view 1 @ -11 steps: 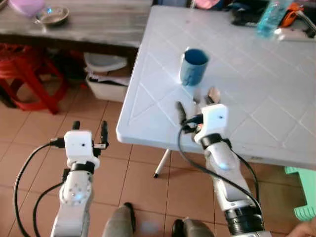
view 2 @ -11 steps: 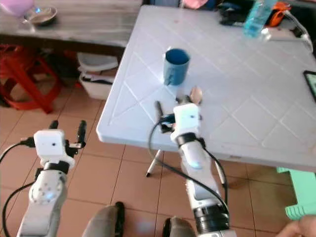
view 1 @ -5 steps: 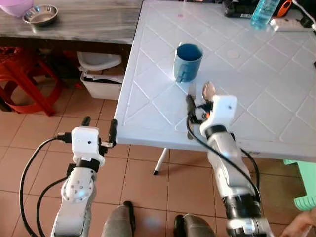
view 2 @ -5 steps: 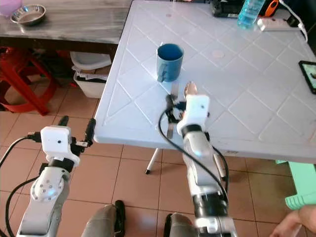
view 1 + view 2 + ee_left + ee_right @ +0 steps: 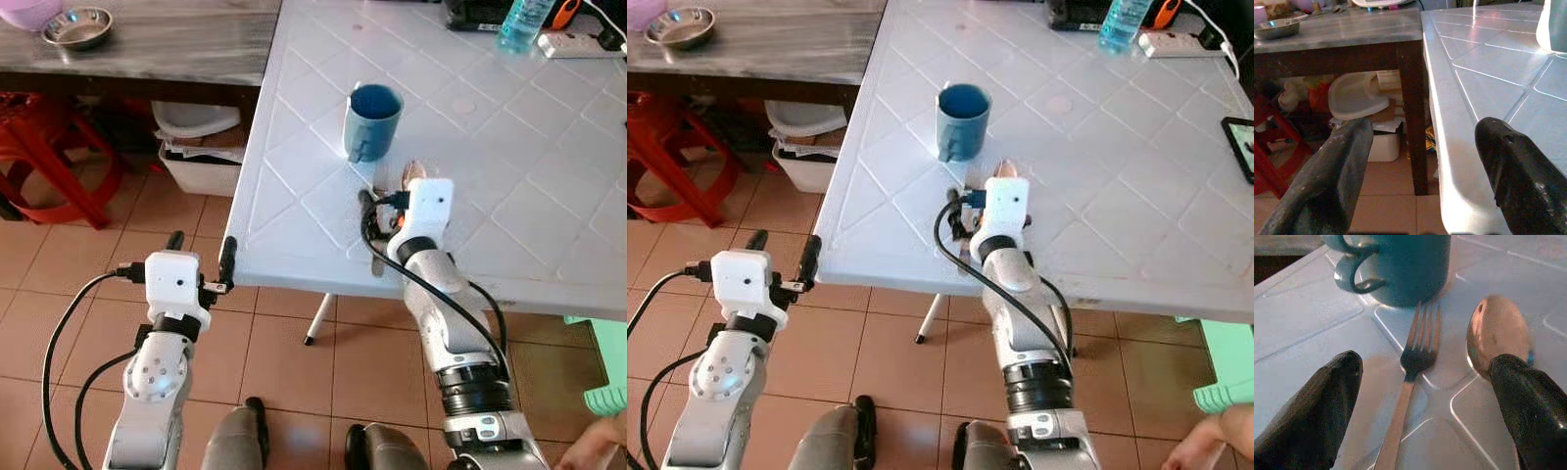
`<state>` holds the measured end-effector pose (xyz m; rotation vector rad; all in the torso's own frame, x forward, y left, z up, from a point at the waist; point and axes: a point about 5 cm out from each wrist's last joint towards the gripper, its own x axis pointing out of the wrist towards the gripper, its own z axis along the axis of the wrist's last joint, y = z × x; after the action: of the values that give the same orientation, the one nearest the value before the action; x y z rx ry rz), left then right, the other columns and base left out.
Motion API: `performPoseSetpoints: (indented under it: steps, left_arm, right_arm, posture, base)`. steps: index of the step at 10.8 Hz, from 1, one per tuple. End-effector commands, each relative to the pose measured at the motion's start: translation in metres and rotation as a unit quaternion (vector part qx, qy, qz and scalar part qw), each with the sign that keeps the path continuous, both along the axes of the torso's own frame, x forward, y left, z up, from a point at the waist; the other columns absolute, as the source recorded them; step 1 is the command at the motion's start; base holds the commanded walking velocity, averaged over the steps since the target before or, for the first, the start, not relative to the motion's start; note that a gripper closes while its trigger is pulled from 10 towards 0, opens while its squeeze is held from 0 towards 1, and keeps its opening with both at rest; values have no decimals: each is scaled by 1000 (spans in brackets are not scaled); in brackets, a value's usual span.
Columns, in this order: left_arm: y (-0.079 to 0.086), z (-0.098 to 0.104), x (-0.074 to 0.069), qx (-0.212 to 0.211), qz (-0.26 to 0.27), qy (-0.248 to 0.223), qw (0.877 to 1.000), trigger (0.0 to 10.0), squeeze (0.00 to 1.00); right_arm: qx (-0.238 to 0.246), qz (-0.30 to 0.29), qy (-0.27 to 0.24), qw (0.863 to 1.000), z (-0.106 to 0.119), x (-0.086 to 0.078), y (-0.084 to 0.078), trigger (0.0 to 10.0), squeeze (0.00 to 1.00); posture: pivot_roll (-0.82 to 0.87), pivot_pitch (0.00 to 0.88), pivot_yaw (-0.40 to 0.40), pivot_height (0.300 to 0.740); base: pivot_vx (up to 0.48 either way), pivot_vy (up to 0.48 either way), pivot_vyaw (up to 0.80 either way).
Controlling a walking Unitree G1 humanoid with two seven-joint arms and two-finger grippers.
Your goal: Setting the table
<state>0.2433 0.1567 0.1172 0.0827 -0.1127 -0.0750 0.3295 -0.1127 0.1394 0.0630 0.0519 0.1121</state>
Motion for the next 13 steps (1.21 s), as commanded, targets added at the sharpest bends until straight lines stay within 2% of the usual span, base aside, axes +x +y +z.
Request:
performPoseSetpoints:
  steps: [1,4,8,9,10,13]
  left_arm:
    - [0,-1,-1,0,-4,4,1000,10000,0]
    - [-3,0,1,-2,-8,1,1000,10000,0]
    - [-2,0,1,-2,-6,3,1000,10000,0]
    - [-3,-1,0,-3,-7,4,1000,10000,0]
    - [-3,-1,0,-4,-9,5,1000,10000,0]
    - [-4,-2,0,-6,-12,10,1000,10000,0]
  right_arm:
    - [3,5,16,1000,-4,0,4,10000,0]
    - [17,18,24,999,3,4,15,10000,0]
    - [28,30,50,998,1,6,23,10000,0]
    - [30,28,64,997,-3,5,22,2549,0]
    - [38,37,86,995,-7,5,22,0,0]
    - [34,42,115,992,-11,6,14,0,0]
  posture:
    - [33,224,0,740]
    - [33,217,0,740]
    - [38,221,-6,740]
    - [38,221,-6,740]
    - [36,222,-5,740]
    - [32,224,-8,740]
  base:
    - [0,0,0]
    - [0,0,0]
    - [0,0,0]
    - [0,0,0]
    - [0,0,0]
    - [0,0,0]
